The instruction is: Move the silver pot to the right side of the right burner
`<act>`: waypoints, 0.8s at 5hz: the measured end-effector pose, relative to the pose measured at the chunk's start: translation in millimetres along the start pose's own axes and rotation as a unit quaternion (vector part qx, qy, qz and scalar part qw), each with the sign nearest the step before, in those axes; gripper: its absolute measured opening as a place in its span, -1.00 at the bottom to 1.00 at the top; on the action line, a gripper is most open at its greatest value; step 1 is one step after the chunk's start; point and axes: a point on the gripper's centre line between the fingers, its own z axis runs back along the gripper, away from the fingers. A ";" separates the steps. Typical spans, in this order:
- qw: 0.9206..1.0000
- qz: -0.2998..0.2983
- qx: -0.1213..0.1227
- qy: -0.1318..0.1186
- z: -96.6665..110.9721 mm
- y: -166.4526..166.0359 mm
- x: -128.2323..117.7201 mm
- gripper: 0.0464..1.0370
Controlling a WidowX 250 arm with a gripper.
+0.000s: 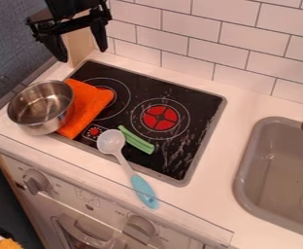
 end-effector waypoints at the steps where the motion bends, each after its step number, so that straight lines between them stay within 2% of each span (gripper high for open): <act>1: 1.000 0.002 0.005 0.016 -10.1 2.8 -4.0 0.93; 3: 0.999 0.008 0.031 0.036 -24.0 25.4 -8.7 0.93; 4: 0.998 -0.002 0.053 0.033 -32.1 35.2 -13.9 0.93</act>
